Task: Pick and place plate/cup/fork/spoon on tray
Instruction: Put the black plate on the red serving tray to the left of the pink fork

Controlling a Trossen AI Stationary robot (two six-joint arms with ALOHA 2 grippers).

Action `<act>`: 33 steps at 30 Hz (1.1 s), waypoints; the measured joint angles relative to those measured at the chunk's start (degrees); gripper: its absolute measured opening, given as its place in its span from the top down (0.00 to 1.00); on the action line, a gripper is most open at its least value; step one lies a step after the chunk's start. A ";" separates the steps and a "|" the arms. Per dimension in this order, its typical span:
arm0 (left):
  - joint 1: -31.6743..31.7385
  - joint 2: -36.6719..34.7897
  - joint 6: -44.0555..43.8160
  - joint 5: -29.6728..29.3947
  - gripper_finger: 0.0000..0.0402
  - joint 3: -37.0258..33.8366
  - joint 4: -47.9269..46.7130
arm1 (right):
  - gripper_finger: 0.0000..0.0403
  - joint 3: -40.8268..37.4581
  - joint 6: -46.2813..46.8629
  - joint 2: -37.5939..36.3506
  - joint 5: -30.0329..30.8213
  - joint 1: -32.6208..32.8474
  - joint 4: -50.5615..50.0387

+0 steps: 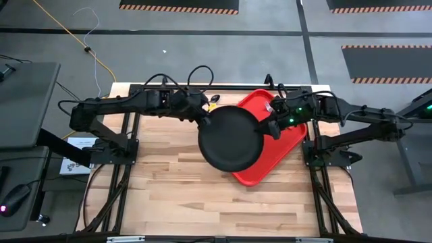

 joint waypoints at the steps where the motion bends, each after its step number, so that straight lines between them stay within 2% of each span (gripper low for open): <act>1: 0.04 -0.03 -0.54 -0.11 1.00 0.00 0.27 | 0.39 -0.02 0.32 0.34 0.28 0.11 -0.25; 6: 0.34 0.21 -1.47 -0.78 1.00 0.00 0.48 | 0.39 -0.09 1.89 2.43 2.26 0.42 -0.69; 10: 0.34 0.16 -1.48 -0.75 1.00 0.00 0.11 | 0.44 -0.09 1.92 3.64 2.52 0.60 -0.40; 14: 0.32 0.16 -1.50 -0.75 1.00 0.00 0.12 | 0.55 -0.11 1.92 3.86 2.53 0.60 -0.66; 18: 0.32 0.16 -0.49 -0.75 0.97 0.00 0.23 | 0.73 -0.11 1.86 3.80 2.69 0.60 -1.38; 22: 0.13 -0.02 1.13 -0.10 0.89 0.00 1.08 | 0.94 -0.13 1.86 3.68 4.81 0.45 -4.50; 23: 0.12 -0.32 1.55 0.18 0.87 0.00 1.72 | 0.96 -0.21 1.90 3.50 4.92 0.46 -5.35; 28: 0.87 -3.04 4.14 0.67 0.72 -0.04 7.39 | 0.93 -0.07 1.04 1.53 4.92 -0.38 -8.23; 33: 1.75 -9.76 6.56 0.70 0.58 0.00 13.14 | 0.98 1.18 -0.62 -3.15 2.52 -1.86 -13.17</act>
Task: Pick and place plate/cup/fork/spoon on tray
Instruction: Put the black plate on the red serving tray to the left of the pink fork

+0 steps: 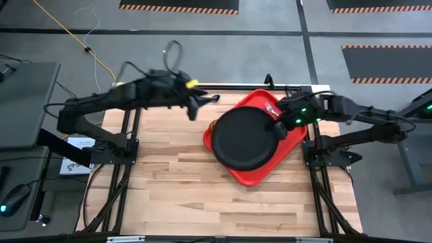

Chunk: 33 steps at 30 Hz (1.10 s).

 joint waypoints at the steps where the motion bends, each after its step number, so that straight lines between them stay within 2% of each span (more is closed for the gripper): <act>1: -0.02 -1.50 0.89 0.01 0.57 0.00 0.45 | 0.98 0.95 -0.13 -1.07 1.05 -0.42 -2.24; 7: -2.61 -11.05 9.24 0.67 0.54 -0.29 4.32 | 0.99 3.67 4.46 -5.18 14.36 -1.10 -20.79; 10: -4.70 -14.76 11.75 -0.78 0.55 -2.10 7.38 | 0.99 0.31 9.46 -6.35 17.93 -1.12 -27.73; 12: -6.27 -16.42 12.49 -1.34 0.55 -3.55 9.90 | 0.99 -3.85 12.46 -6.75 18.54 -1.12 -28.40; 15: -8.14 -18.50 12.52 -2.67 0.56 -6.36 13.86 | 0.99 -12.83 15.93 -7.11 17.14 -1.11 -23.31; 19: -9.94 -19.23 12.55 -3.46 0.56 -9.80 19.35 | 0.99 -25.38 17.27 -7.16 11.22 -3.26 -5.26; 23: -10.82 -19.10 12.42 -3.47 0.56 -11.02 21.81 | 0.99 -33.98 19.60 -6.95 7.97 -6.50 7.43; 26: -10.98 -18.73 12.16 -3.47 0.56 -10.99 22.29 | 0.99 -37.69 21.28 -6.86 5.72 -8.69 9.88; 33: -10.96 -18.76 11.92 -3.47 0.56 -10.99 23.46 | 0.96 -42.06 27.01 -6.88 5.13 -11.01 11.33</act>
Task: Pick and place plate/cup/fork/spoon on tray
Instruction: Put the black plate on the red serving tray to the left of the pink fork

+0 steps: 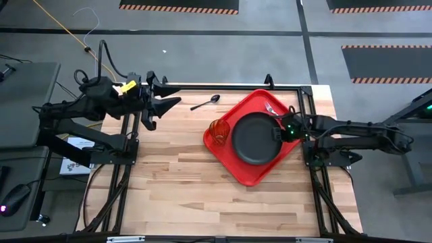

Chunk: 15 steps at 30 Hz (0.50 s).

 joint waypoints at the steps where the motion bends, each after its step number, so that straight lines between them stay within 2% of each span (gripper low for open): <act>1: 0.00 0.07 0.00 0.00 0.56 0.00 -0.05 | 0.94 -0.42 0.93 0.00 0.31 -0.18 0.04; 7: 0.00 0.03 -1.06 0.00 0.56 0.00 0.01 | 0.82 -2.89 3.86 0.24 2.15 -0.70 3.68; 15: 0.00 0.03 -1.97 0.00 0.56 0.00 0.02 | 0.77 -3.03 4.66 0.22 1.89 -0.70 4.23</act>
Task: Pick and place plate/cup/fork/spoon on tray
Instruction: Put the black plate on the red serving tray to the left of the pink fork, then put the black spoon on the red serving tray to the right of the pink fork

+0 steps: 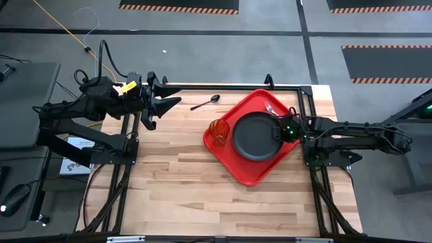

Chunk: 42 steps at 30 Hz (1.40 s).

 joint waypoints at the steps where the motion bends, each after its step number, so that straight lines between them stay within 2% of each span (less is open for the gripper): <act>1: 0.00 0.00 0.00 0.00 0.56 0.00 0.00 | 0.75 0.00 0.01 0.00 -0.27 0.00 0.09; 9: 0.00 0.00 0.00 0.00 0.56 0.00 -0.02 | 0.58 0.02 -2.87 -0.16 -2.32 0.09 2.19; 15: 0.00 0.00 0.00 0.00 0.56 0.00 -0.04 | 0.45 3.89 -7.66 -0.22 -1.26 -0.17 -4.93; 22: 0.02 0.00 0.00 0.00 0.56 0.00 -0.14 | 0.43 10.57 -13.74 -0.24 0.44 -0.17 -16.04; 26: 0.00 0.00 0.00 0.04 0.56 0.00 -0.99 | 0.43 14.43 -18.96 -0.76 0.44 -0.04 -16.74; 29: 0.00 0.00 -0.78 0.31 0.56 0.00 -2.16 | 0.43 16.94 -21.91 -2.21 1.86 0.90 -13.61; 35: 0.09 0.02 -1.59 0.19 0.56 0.00 -9.58 | 0.43 18.38 -25.47 -6.65 8.44 2.64 0.83; 40: 0.11 0.04 -2.98 -0.36 0.56 0.00 -12.24 | 0.43 18.38 -28.16 -8.68 8.65 2.64 10.30; 42: 0.34 0.51 -3.99 -2.35 0.56 0.00 -12.48 | 0.43 18.38 -28.67 -9.10 8.63 2.64 12.96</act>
